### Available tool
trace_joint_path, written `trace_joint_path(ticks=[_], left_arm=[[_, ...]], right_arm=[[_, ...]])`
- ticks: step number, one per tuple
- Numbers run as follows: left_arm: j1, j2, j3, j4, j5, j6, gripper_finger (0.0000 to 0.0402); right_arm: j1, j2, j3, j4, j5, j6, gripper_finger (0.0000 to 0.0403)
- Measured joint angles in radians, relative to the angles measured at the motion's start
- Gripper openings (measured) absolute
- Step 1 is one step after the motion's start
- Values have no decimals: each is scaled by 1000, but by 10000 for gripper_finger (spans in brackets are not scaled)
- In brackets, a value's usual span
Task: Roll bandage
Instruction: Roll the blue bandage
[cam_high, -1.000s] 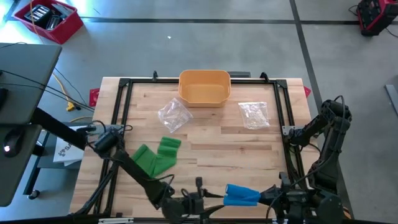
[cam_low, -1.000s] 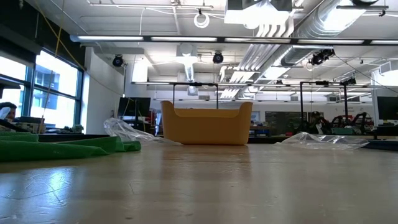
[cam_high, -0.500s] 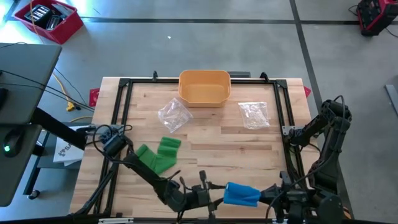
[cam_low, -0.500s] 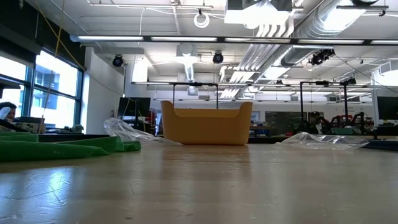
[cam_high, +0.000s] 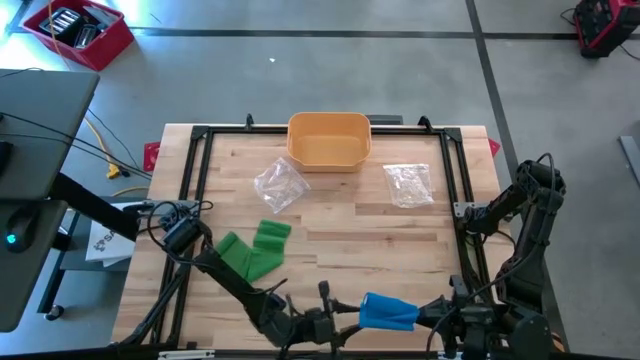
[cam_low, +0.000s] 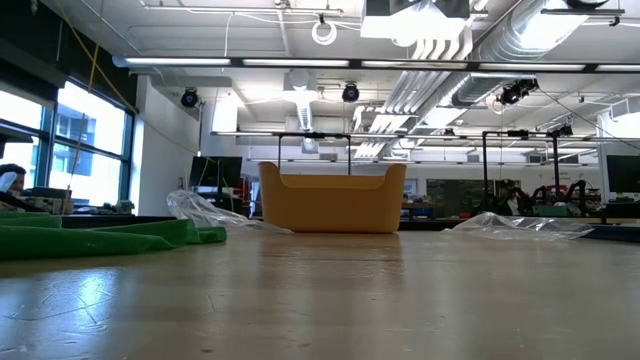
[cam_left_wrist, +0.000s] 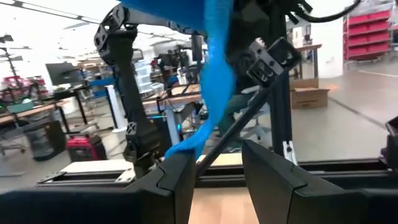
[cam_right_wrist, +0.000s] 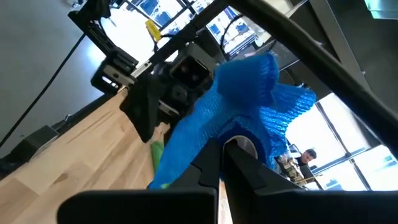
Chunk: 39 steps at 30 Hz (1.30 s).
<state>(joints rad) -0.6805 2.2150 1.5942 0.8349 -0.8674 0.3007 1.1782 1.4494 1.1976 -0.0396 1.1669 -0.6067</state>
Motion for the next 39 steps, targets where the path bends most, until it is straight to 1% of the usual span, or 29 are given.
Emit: trace_joint_path(ticks=[4, 7, 9, 11, 13, 16, 19, 22, 25, 29, 31, 34, 36, 39], left_arm=[[18, 0, 0, -37, -6, -55, 127], [0, 0, 1, -173, -15, -106, 127], [-16, 0, 1, -283, -53, -169, 127], [-22, 0, 1, -306, -79, -218, 127], [-15, -2, 1, -257, -73, -205, 127], [-5, -2, 1, -149, -23, -113, 127], [2, -2, 1, -34, 53, -20, 132], [12, -3, 1, 21, 148, 15, 143], [21, -3, 1, 61, 186, -5, 151], [39, -3, 1, 98, 176, -96, 148], [48, -3, 1, 101, 182, -130, 139], [56, -3, 1, 114, 182, -158, 113], [60, -3, 1, 115, 182, -164, 83], [52, -3, 1, 114, 198, -159, 23]], right_arm=[[0, 0, 0, -1, -1, 0, 0], [1, 0, 0, -1, -5, 0, 0], [1, 0, 0, -1, -7, -1, 0], [1, 0, 0, -1, -10, -1, 0], [0, 0, 0, -2, -16, -3, 0], [0, 0, 0, -1, -16, -3, 0], [0, 0, 0, -2, -16, -3, 0], [0, 0, 0, -2, -16, -3, 0], [0, 0, 0, -2, -16, -3, 0], [0, 0, 0, -2, -16, -3, 0], [0, 0, 0, -2, -16, -3, 0], [0, 0, 0, -5, -16, -1, 0], [0, 0, 0, -6, -16, 0, 0], [0, 0, 0, -13, -16, 0, 0]])
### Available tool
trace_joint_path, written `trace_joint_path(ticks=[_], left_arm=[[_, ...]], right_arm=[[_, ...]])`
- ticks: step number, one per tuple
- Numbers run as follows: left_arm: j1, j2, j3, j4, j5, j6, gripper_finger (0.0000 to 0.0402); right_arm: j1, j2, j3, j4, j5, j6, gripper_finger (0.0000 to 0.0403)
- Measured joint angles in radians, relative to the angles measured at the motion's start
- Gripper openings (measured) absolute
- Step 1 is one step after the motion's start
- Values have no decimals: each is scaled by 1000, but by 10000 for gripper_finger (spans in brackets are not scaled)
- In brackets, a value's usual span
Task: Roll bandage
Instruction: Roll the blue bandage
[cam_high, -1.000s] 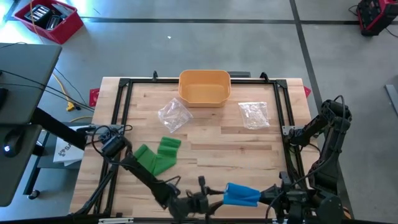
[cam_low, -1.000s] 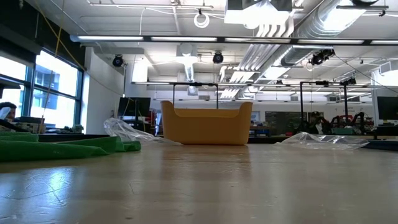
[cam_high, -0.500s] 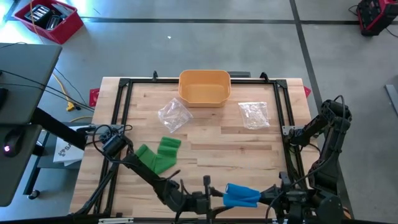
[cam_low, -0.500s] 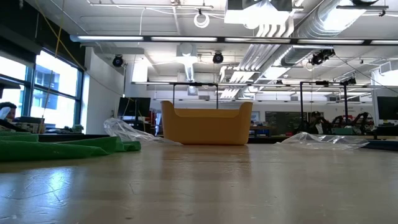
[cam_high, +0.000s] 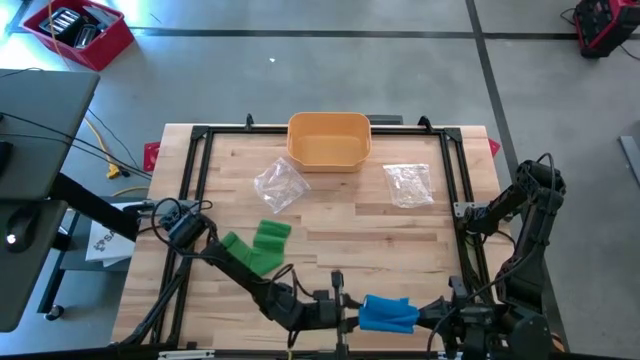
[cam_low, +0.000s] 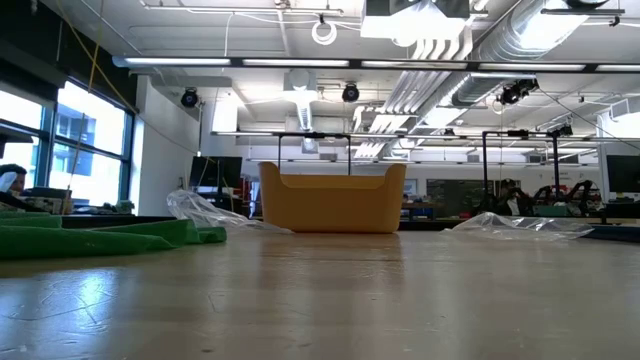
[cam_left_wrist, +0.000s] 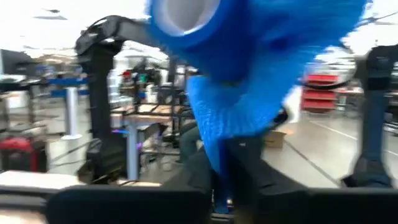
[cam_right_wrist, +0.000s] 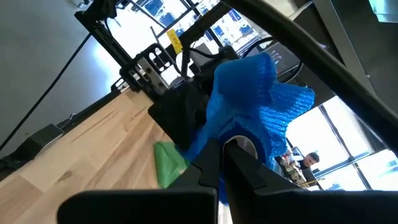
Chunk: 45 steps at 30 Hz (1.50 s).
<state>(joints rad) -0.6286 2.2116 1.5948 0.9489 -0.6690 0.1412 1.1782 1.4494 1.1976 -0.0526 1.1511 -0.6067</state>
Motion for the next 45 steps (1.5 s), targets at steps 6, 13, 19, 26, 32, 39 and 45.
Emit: trace_joint_path(ticks=[6, 13, 19, 26, 32, 39, 45], left_arm=[[-39, 0, 0, -100, -7, -31, 3], [-73, 0, 0, -290, 73, -306, 1], [-117, 0, 0, -100, 369, -214, 1], [-152, 2, 48, -36, 437, -148, 0], [-159, 2, 234, -144, 466, -62, 0], [-171, 1, 455, -216, 512, 155, 0], [-157, 1, 599, -321, 477, 276, 0]], right_arm=[[0, 0, 0, -14, 0, 10, 0], [-12, 0, 0, -91, 0, 75, 0], [-49, 0, 0, -231, -27, 189, 0], [-94, 0, 0, -359, 17, 284, 0], [-140, 0, 0, -486, 23, 388, 0], [-163, 9, -2, -561, -28, 476, 2], [-178, 72, -2, -554, -81, 472, 2]])
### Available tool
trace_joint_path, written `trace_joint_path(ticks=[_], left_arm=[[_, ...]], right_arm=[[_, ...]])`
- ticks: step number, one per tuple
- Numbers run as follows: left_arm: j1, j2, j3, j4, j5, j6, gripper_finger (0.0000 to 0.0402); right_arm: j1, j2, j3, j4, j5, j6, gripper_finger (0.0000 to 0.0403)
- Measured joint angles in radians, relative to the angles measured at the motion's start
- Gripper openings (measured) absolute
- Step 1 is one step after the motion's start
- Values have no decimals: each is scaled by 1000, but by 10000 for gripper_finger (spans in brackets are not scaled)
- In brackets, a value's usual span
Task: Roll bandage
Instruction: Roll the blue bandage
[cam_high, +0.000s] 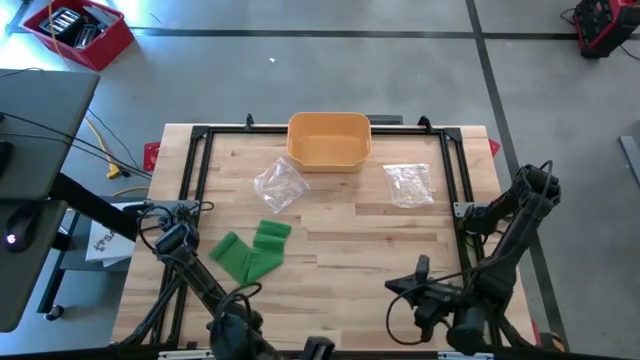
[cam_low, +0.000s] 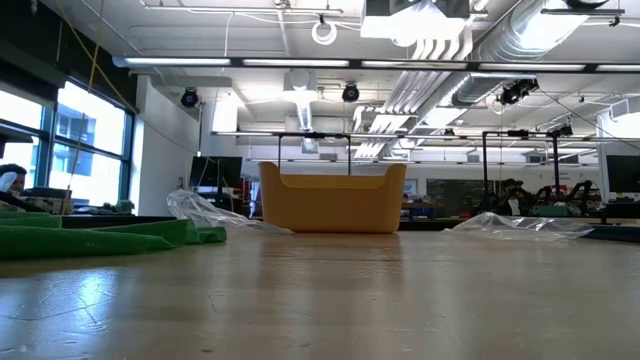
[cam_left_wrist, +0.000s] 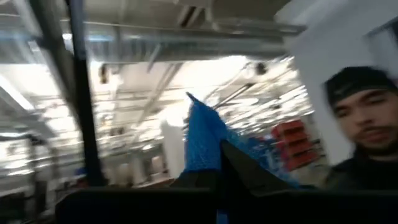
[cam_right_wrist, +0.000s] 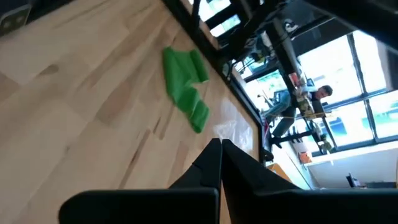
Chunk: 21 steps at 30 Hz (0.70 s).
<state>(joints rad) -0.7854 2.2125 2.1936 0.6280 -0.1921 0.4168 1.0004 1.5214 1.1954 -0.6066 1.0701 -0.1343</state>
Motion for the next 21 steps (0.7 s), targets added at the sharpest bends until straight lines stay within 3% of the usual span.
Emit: trace_joint_path(ticks=[10, 21], left_arm=[[30, -1, 42, -246, -343, -79, 0], [105, -1, 42, -543, -485, -222, 0]], right_arm=[[2, 55, -1, -86, -6, 145, 0], [101, 55, -1, -366, -25, 519, 0]])
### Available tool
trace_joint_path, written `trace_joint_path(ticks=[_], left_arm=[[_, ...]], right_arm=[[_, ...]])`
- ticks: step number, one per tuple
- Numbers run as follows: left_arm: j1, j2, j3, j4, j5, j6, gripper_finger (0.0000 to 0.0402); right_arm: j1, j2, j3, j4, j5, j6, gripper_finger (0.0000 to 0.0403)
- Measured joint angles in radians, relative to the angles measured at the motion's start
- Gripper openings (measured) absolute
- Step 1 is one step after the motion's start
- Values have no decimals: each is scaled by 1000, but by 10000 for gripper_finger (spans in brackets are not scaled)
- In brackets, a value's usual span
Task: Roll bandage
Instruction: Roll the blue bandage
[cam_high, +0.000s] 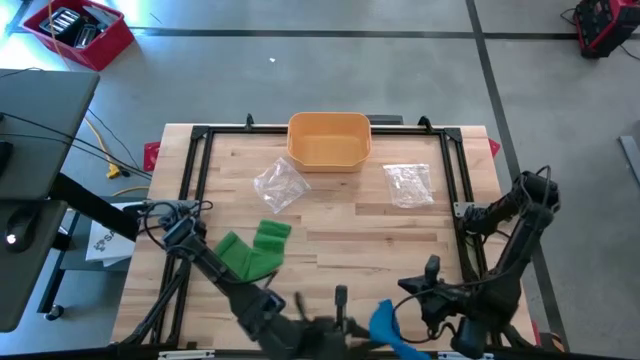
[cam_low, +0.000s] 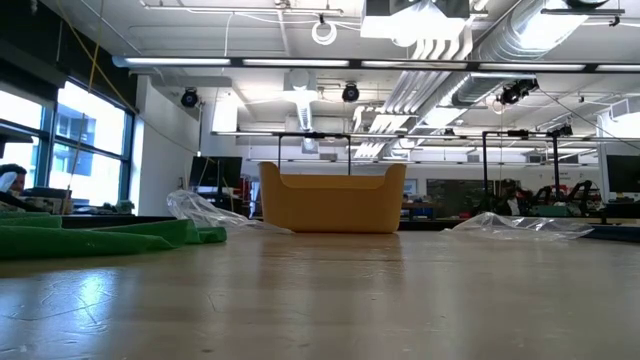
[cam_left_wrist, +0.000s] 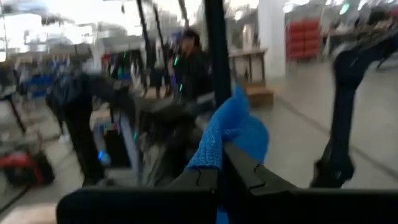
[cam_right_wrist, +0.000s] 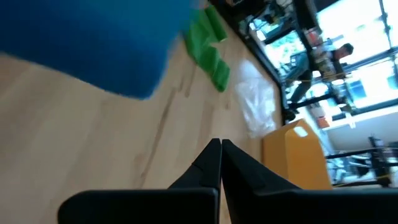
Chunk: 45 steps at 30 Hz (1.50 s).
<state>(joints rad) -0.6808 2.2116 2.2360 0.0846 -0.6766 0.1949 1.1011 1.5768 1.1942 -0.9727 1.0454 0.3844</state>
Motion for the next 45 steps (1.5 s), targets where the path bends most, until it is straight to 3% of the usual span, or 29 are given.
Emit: trace_joint_path(ticks=[7, 15, 20, 25, 31, 40, 45], left_arm=[[67, 0, 0, -221, -5, -166, 0], [112, 0, -36, -420, -61, -398, 0], [118, 0, -98, -418, -86, -488, 0], [118, 2, -162, -435, -167, -582, 0], [114, 2, -190, -499, -264, -650, 0], [119, -27, -189, -737, -311, -697, 0], [119, -27, -189, -865, -312, -798, 0]], right_arm=[[47, 0, 0, -88, -95, 167, 0], [150, 0, -137, -87, -49, 463, 0], [178, 0, -272, 154, -70, 548, 1], [166, 0, -386, 556, -156, 371, 22], [107, 0, -521, 953, -255, 219, 87], [-76, 0, -699, 1240, -366, 217, 186], [-165, 0, -750, 1275, -374, 217, 207]])
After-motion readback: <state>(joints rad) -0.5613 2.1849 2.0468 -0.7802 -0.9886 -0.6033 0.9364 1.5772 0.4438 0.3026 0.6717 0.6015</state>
